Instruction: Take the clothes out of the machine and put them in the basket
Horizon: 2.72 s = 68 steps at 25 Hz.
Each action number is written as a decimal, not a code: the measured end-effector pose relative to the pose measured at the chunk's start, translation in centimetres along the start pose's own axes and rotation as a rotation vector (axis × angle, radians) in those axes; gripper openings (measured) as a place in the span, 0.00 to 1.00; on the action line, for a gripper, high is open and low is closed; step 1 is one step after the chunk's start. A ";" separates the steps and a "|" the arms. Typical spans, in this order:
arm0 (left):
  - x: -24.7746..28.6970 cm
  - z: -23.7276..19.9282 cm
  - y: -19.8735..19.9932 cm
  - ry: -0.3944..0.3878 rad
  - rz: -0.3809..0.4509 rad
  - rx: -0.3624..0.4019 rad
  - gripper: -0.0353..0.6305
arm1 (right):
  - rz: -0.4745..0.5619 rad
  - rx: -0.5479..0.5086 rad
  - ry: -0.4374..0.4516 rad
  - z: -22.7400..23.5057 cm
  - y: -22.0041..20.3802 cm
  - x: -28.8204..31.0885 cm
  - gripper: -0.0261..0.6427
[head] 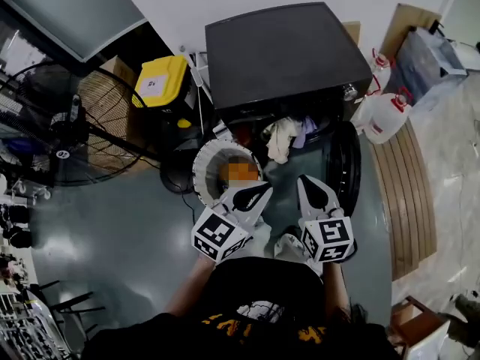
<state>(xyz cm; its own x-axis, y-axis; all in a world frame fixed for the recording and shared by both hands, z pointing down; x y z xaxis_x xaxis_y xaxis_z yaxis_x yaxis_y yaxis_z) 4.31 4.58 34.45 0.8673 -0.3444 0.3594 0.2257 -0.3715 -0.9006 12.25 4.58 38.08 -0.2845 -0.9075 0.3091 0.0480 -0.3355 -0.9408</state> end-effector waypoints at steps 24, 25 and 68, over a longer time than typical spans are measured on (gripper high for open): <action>8.8 -16.6 -9.4 -0.138 -0.166 0.156 0.05 | -0.159 0.008 -0.194 8.4 -14.8 18.8 0.21; 9.3 -17.3 -10.0 -0.130 -0.162 0.157 0.05 | -0.167 0.006 -0.193 8.9 -16.0 19.8 0.22; 14.7 -26.6 -23.4 -0.088 -0.273 0.174 0.05 | -0.456 -0.180 -0.201 16.8 -35.0 38.1 0.08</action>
<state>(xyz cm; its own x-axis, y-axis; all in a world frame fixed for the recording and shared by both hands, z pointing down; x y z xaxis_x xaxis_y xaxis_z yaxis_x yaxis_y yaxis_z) 0.05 -14.71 67.29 0.7978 -0.1738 0.5774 0.5205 -0.2847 -0.8050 15.79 -22.48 85.13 -0.0481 -0.7159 0.6966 -0.2081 -0.6749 -0.7080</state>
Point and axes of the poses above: the fingertips, and each gripper's own axes: x forward along the fingers, z to its right, y out of its top, the point moved 1 cm from there along -x, backward along the fingers, and after that the axes turned 8 degrees about -x, right-handed, at the moved point
